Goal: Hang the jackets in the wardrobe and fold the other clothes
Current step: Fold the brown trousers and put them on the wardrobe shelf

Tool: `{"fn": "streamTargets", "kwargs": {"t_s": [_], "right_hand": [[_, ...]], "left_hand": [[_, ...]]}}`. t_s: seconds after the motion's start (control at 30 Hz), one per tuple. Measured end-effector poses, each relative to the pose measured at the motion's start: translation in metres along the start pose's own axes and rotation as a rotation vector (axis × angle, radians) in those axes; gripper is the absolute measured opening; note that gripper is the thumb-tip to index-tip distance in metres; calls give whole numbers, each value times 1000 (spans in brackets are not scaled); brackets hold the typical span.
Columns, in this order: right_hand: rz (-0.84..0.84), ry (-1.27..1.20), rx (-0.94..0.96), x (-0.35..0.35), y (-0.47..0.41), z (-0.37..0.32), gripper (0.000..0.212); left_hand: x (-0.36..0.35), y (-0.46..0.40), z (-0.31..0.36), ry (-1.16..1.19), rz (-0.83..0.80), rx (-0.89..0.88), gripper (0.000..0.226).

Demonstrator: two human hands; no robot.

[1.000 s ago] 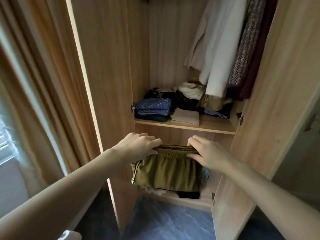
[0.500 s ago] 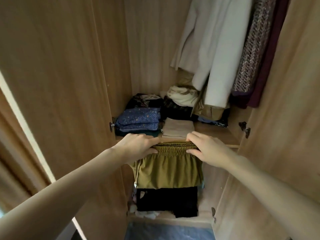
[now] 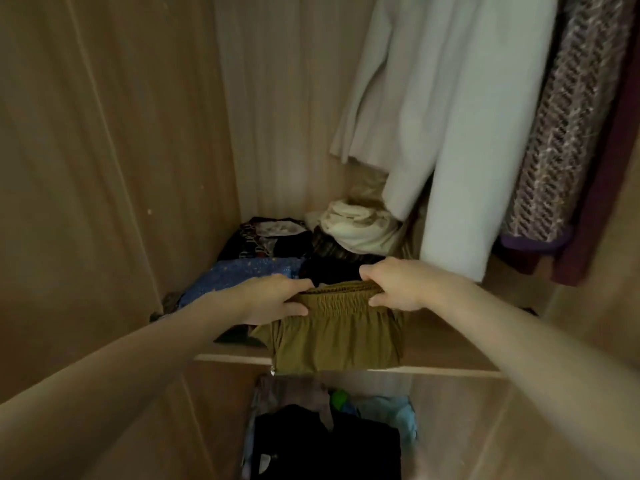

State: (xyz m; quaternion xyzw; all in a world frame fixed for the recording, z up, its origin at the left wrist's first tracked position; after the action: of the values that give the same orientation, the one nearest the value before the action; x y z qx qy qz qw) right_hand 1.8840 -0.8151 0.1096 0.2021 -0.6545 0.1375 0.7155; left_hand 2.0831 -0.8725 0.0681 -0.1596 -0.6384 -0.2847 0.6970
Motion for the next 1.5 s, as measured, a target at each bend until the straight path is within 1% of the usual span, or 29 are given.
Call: {"fn": "streamTargets", "kwargs": {"t_s": [0.07,0.17,0.23,0.33,0.4,0.47,0.53,0.6,0.67,0.7,0.73,0.77,0.8,0.83,0.9,0.93,1.0,1.07,1.13,1.23,1.27,1.33,1.4,1.47,1.5], "right_hand": [[-109,25,-43,11,-23,18,19],[-308,32,-102,12,-51,37,47],[-338,-27,-156,10,-70,55,56],[-306,-147,-207,15,-87,77,58],[-277,-98,-220,23,-100,95,51],[-184,6,-235,33,-112,114,41],[-17,81,-265,44,-120,139,36],[128,125,-283,49,-121,153,39],[204,192,-301,35,-120,153,42],[232,239,-305,19,-119,147,39],[268,284,-298,-2,-117,137,38],[313,297,-289,-26,-114,126,40],[331,276,-289,-52,-109,115,44],[314,222,-295,-81,-105,109,47],[209,66,-271,-143,-93,98,48],[189,17,-247,-167,-86,91,46],[247,-45,-211,-194,-72,81,47],[291,-36,-240,-204,-62,78,55],[355,1,-217,-200,-57,77,53],[502,85,-203,-192,-51,78,32],[526,90,-216,-192,-49,80,29],[474,37,-248,-197,-47,81,34],[351,-41,-243,-205,-48,79,43],[259,-137,-230,-204,-46,82,38],[253,-176,-230,-196,-46,84,31]], "left_hand": [[4,-28,-2,125,-48,-24,18],[9,-62,-6,186,-126,-42,13],[16,-84,-15,218,-173,-52,16],[31,-114,-26,231,-156,-71,12],[41,-142,-31,178,-130,-101,11],[56,-171,-31,105,-64,-129,18],[76,-196,-32,32,65,-147,28],[89,-213,-36,-64,245,-152,31],[82,-214,-39,-171,417,-202,32],[68,-212,-41,-207,490,-248,33],[49,-205,-40,-231,542,-297,33],[25,-198,-40,-247,553,-322,34],[-1,-191,-40,-261,545,-337,36],[-31,-185,-40,-271,524,-340,40],[-84,-175,-39,-292,435,-330,52],[-106,-172,-40,-278,386,-322,56],[-134,-165,-44,-196,327,-291,62],[-144,-158,-43,-156,338,-307,69],[-143,-154,-40,-132,339,-316,71],[-139,-152,-40,-89,385,-318,70],[-138,-152,-40,-65,394,-309,69],[-143,-152,-40,-64,375,-314,66],[-145,-148,-37,-90,271,-313,58],[-137,-148,-34,-56,142,-281,57],[-128,-148,-32,-5,129,-253,57]]}}
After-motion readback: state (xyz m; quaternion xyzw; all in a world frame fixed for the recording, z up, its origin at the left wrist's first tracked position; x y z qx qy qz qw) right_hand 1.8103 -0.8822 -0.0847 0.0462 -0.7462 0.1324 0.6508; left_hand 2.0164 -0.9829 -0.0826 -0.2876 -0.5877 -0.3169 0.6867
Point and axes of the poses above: each hand's wrist, its own y-axis away from the middle knuckle, its own x-axis out of the back of the hand, z = x × y, the point moved 5 cm from there along -y, towards the middle knuckle, and after that the axes turned 11 degrees about x, right-handed, at the moved point
